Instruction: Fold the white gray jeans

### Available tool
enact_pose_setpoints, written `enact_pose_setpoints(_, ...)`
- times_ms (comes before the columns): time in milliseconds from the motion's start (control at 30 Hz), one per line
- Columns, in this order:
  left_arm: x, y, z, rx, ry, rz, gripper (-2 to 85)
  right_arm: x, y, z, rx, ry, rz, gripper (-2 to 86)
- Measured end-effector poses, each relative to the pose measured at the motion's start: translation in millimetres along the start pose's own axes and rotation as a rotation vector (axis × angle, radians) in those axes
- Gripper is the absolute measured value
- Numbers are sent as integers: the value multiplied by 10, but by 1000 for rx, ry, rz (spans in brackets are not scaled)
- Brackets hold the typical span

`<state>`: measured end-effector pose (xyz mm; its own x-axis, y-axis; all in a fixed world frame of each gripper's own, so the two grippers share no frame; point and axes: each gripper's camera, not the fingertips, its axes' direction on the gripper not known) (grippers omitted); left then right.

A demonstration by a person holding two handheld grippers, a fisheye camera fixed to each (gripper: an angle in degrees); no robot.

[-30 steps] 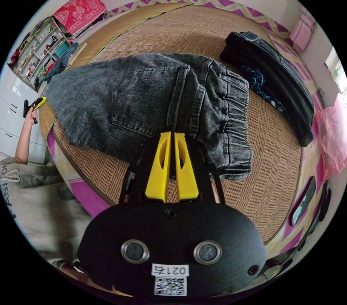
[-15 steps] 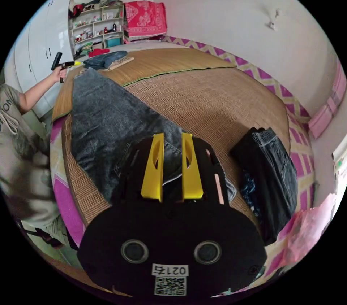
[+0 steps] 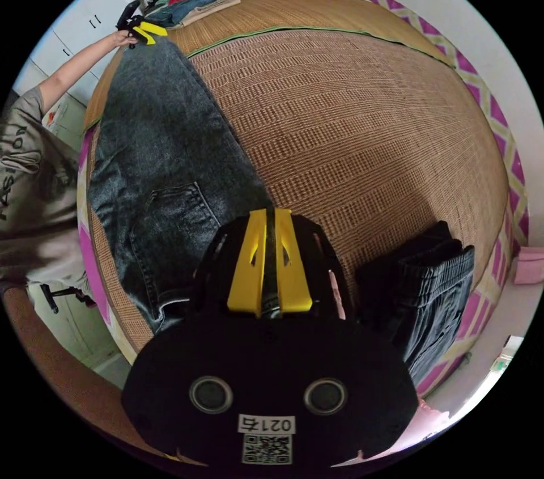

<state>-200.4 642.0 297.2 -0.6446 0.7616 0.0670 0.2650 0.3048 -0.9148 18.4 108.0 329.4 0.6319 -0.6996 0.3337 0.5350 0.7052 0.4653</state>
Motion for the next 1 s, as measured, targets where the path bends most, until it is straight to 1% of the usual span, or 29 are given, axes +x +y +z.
enact_pose_setpoints(100,40,-175,-16,5,-7,3,93,-9,178,-276,88,-29,8,-6)
enact_pose_setpoints(267,261,-377,-272,40,-48,64,3,-117,565,-775,233,-43,19,-9)
enact_pose_setpoints(400,444,-454,-562,73,-81,90,-8,-301,771,-1101,277,-6,4,-10)
enact_pose_setpoints(500,611,-474,-962,113,-89,109,-9,-493,917,-1373,284,32,-20,-10)
enact_pose_setpoints(533,714,-442,-1219,150,-86,119,-9,-554,961,-1450,288,39,-27,-10)
enact_pose_setpoints(633,1123,-169,-2042,277,-65,166,-10,-1008,1345,-1931,358,76,-67,-10)
enact_pose_setpoints(667,1334,13,-2380,323,-54,183,-9,-1254,1582,-2141,403,86,-80,-10)
enact_pose_setpoints(700,1450,118,-2542,344,-50,194,-9,-1519,1850,-2325,443,85,-92,-10)
enact_pose_setpoints(767,1904,567,-3084,408,-6,223,-10,-1936,2260,-2522,488,67,-107,-10)
enact_pose_setpoints(867,2461,1119,-3471,439,56,253,-10,-2657,2824,-2566,464,21,-122,-10)
enact_pose_setpoints(933,2697,1411,-3516,419,83,244,-10,-3023,3068,-2447,413,-10,-112,-10)
enact_pose_setpoints(1000,2791,1687,-3415,385,121,198,-10,-3308,3298,-2131,346,-67,-56,-10)
